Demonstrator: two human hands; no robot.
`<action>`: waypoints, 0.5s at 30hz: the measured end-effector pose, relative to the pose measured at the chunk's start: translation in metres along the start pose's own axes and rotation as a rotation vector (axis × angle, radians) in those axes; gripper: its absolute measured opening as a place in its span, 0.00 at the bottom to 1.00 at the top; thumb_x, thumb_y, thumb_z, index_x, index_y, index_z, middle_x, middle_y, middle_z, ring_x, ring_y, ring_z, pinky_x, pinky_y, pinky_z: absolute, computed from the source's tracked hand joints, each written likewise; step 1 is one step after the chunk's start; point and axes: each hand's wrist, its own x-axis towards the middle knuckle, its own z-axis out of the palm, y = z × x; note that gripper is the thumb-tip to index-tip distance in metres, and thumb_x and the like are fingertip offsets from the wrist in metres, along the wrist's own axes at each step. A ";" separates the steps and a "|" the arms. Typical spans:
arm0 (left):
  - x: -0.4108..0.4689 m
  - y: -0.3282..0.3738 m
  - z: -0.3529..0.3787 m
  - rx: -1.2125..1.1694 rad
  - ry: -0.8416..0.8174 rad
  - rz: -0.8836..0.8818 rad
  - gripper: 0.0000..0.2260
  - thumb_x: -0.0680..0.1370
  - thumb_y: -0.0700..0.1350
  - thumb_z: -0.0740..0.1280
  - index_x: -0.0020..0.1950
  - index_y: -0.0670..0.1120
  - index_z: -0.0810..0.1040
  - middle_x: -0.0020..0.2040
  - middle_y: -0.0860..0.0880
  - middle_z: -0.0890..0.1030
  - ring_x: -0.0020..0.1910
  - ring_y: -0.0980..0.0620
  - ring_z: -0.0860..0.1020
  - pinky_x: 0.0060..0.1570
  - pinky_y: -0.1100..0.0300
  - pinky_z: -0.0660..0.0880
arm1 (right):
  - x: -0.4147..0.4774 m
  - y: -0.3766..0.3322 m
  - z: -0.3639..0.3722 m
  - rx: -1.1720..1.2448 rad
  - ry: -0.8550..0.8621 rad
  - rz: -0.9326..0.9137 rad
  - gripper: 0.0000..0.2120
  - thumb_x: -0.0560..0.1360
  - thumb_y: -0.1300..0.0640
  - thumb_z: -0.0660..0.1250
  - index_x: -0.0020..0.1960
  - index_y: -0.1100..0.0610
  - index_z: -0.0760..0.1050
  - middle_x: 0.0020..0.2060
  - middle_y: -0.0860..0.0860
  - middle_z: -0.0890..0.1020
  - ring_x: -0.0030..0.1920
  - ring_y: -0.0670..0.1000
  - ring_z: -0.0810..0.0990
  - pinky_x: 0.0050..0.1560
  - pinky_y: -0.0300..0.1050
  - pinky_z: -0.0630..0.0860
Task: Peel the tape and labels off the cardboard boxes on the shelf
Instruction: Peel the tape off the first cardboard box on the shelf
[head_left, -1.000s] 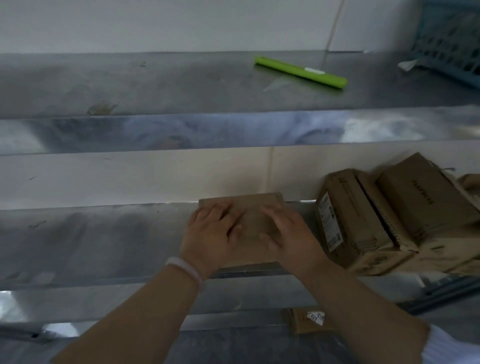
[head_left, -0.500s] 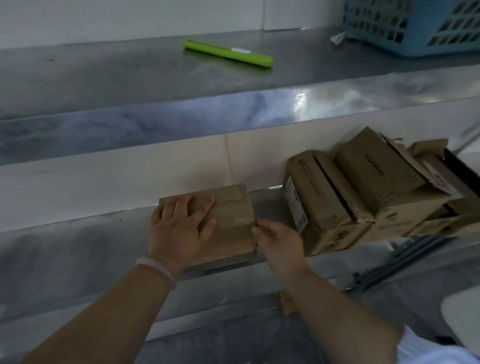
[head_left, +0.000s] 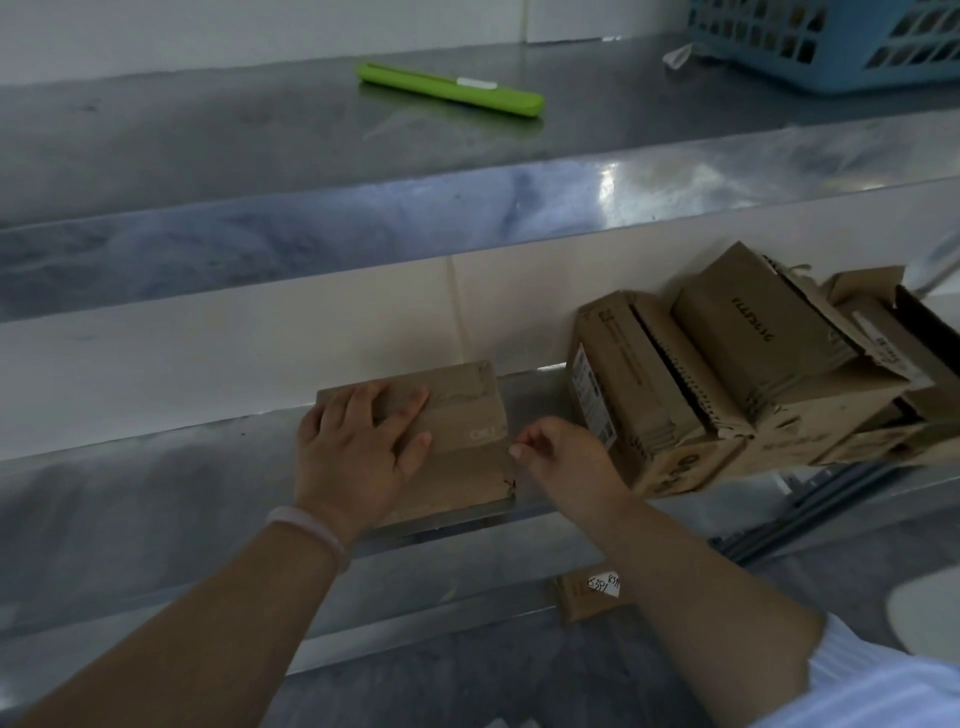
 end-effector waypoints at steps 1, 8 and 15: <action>0.000 0.000 0.000 -0.003 0.007 0.002 0.25 0.75 0.64 0.51 0.67 0.60 0.74 0.63 0.45 0.76 0.60 0.41 0.74 0.60 0.44 0.70 | 0.000 0.000 -0.002 0.007 -0.013 -0.002 0.04 0.76 0.57 0.69 0.44 0.53 0.75 0.35 0.43 0.76 0.36 0.38 0.73 0.37 0.24 0.67; 0.001 -0.001 0.001 -0.015 -0.004 0.013 0.24 0.75 0.64 0.51 0.67 0.61 0.73 0.63 0.45 0.76 0.61 0.42 0.74 0.60 0.44 0.70 | 0.001 -0.002 0.002 0.306 -0.013 0.143 0.03 0.76 0.54 0.68 0.44 0.47 0.79 0.45 0.51 0.84 0.50 0.52 0.83 0.57 0.55 0.78; 0.000 -0.002 0.001 -0.009 0.002 0.017 0.24 0.75 0.64 0.51 0.68 0.61 0.73 0.64 0.46 0.75 0.61 0.42 0.73 0.59 0.45 0.70 | -0.003 -0.013 0.002 0.439 0.050 0.283 0.04 0.74 0.54 0.72 0.40 0.51 0.80 0.41 0.52 0.84 0.48 0.53 0.83 0.57 0.54 0.79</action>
